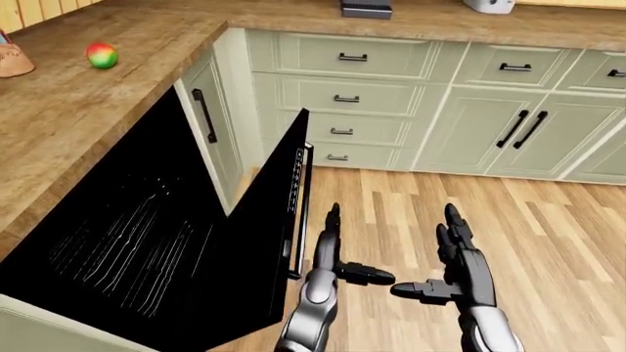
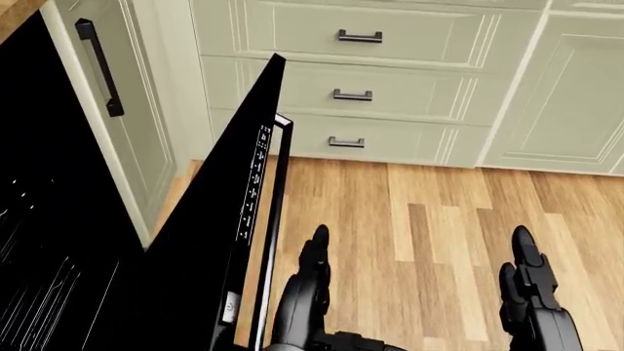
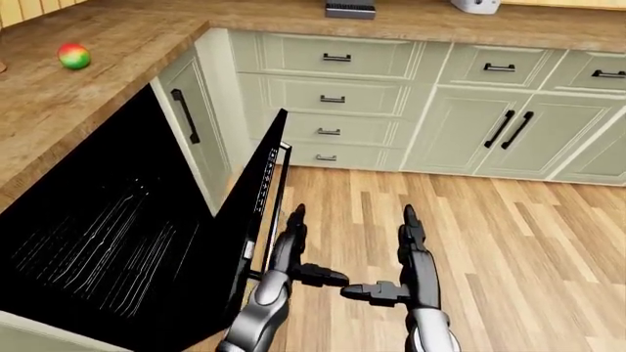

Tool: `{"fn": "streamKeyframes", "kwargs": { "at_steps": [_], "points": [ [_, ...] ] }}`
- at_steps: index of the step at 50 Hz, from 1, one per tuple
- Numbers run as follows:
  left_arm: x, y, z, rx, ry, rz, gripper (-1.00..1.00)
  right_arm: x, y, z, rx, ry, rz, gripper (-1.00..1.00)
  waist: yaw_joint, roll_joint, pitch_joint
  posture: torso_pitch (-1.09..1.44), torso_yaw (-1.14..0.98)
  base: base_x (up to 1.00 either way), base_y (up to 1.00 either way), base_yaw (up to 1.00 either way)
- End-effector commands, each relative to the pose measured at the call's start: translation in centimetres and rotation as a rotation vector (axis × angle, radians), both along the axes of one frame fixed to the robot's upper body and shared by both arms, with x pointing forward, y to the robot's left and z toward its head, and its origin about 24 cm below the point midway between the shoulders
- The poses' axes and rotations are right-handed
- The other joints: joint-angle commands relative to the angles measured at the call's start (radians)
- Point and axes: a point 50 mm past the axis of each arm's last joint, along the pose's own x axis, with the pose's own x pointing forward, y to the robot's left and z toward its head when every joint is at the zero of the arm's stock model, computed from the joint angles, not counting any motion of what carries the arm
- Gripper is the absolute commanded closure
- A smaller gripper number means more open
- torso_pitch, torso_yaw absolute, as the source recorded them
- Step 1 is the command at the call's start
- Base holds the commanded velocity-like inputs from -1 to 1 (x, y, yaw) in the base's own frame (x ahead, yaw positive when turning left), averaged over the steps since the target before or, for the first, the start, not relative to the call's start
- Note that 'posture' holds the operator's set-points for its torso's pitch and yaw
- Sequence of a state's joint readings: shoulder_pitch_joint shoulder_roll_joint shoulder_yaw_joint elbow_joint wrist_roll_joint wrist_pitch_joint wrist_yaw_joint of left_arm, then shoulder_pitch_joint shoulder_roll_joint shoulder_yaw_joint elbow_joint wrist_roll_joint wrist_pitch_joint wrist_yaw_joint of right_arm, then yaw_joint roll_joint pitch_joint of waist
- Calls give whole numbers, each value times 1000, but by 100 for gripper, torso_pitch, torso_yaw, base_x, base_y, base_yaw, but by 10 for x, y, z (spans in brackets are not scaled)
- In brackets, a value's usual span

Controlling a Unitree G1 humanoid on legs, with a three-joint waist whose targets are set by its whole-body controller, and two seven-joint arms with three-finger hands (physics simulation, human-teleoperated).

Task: Close the dishwasher door

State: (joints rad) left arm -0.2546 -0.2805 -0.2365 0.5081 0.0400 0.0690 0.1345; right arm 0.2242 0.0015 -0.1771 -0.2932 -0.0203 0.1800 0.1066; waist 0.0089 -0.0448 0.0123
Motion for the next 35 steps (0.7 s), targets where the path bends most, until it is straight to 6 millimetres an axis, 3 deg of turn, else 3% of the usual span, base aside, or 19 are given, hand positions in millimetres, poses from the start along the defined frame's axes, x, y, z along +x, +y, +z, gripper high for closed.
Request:
{"fn": "streamKeyframes", "kwargs": {
  "at_steps": [1,7,12,13,19,35],
  "points": [
    [6,-9,16,-42,-103,-10,-100,3,0,17,-21,-84,4,-100,0,-6,-16,0,0,0,0,0],
    [3,-16,-24,-15,-5,-41,-100,2,0,18,-22,-86,4,-100,1,-12,-18,0,0,0,0,0],
    [-10,1,-60,51,117,-24,-100,2,-1,20,-23,-87,2,-100,0,-16,-22,0,0,0,0,0],
    [-7,3,-53,107,-1,-4,-100,2,-1,20,-23,-88,1,-100,-2,-15,-23,0,0,0,0,0],
    [-11,11,-55,85,-41,10,-100,2,-1,20,-24,-88,2,-100,-6,-10,-23,0,0,0,0,0],
    [-50,31,-99,117,212,-25,-100,1,0,23,-23,-95,1,-100,-9,2,-23,0,0,0,0,0]
  ]
}}
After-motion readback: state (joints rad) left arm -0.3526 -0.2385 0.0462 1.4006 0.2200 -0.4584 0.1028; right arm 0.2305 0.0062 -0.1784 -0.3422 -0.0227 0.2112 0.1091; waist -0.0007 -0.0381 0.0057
